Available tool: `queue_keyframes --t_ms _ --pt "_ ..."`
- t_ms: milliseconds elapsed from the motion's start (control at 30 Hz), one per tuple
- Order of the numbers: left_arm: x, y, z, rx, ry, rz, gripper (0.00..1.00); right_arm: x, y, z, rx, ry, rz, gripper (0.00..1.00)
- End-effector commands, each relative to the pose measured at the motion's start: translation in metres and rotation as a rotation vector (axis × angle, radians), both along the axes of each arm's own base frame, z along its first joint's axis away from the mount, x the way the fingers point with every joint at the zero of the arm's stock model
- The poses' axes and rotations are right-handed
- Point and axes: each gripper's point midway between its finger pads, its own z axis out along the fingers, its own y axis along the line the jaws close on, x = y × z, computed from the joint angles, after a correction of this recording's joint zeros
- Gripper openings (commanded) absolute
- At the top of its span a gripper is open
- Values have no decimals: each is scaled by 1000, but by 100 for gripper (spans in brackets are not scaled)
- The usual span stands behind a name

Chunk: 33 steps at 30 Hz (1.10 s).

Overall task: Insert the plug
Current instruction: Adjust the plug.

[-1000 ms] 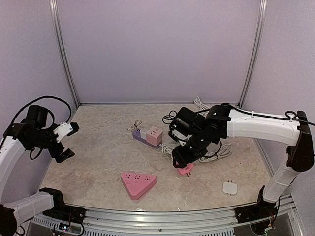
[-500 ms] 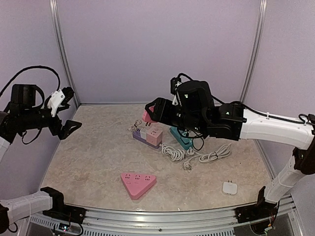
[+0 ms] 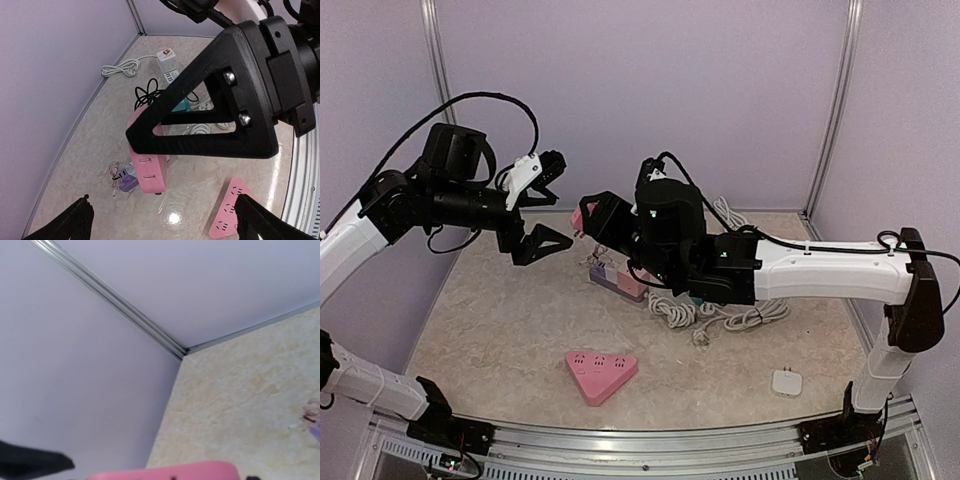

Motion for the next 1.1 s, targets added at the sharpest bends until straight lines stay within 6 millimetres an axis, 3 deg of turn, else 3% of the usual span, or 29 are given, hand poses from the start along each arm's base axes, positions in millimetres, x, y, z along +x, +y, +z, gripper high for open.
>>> queue_keyframes --t_ms 0,300,433,600,733,767,800,833,867,967,1067 --pt "13 -7 11 -8 -38 15 92 -2 5 25 128 2 -1 0" --pt "16 -23 12 -56 -17 -38 48 -8 13 23 146 26 54 0" --pt "19 -25 10 -58 -6 -35 36 -11 18 24 141 25 83 0" --pt "16 -25 7 -65 20 -50 2 -15 21 23 131 26 116 0" --pt "9 -23 9 -78 45 -79 0 -20 26 29 107 -23 178 3" --pt "6 -22 9 -77 52 -89 0 -22 26 34 90 -50 209 24" --pt "4 -20 8 -75 61 -103 0 -24 24 38 55 -87 249 62" --pt "-1 -17 7 -72 73 -124 0 -26 20 42 5 -127 291 84" --pt "-10 -13 3 -61 92 -156 0 -29 14 46 -63 -181 331 97" --pt "-35 -4 -7 -11 122 -261 0 -44 -10 53 -280 -348 478 100" --pt "-57 -2 -12 10 153 -336 0 -66 -23 42 -424 -483 675 100"
